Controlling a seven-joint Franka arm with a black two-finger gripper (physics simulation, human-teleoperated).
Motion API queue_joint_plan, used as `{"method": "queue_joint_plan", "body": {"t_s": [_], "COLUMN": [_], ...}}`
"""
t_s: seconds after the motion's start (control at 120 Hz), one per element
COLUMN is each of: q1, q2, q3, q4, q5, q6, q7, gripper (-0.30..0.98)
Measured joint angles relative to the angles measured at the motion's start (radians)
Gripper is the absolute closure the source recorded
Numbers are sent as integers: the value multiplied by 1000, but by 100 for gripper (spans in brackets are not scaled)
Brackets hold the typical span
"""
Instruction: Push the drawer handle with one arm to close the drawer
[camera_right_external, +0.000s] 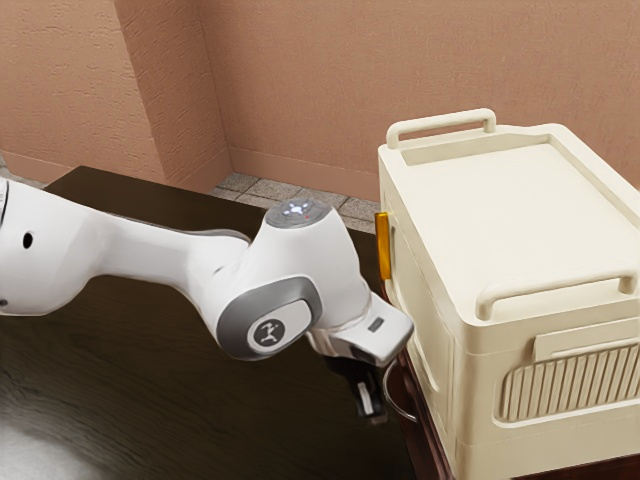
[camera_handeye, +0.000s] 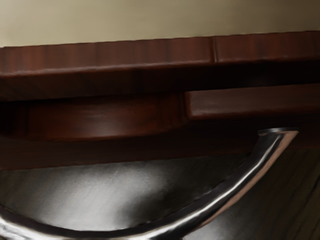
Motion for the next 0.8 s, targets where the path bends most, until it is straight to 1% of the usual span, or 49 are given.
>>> {"method": "queue_joint_plan", "body": {"t_s": [0.45, 0.5, 0.583, 0.633, 0.7, 0.75, 0.8], "q1": [13, -2, -5, 49, 191, 345, 434], "q2": [3, -25, -164, -295, -466, -564, -599], "q3": [0, 15, 33, 39, 0, -69, -100], "q4": [-1, -39, -157, -228, -257, -213, -88], "q5": [38, 40, 43, 44, 62, 72, 82], "q6": [47, 47, 39, 19, -53, -144, -273], "q7": [-35, -40, -49, -54, -59, -64, -81], "gripper": [79, 79, 79, 79, 65, 53, 43]}}
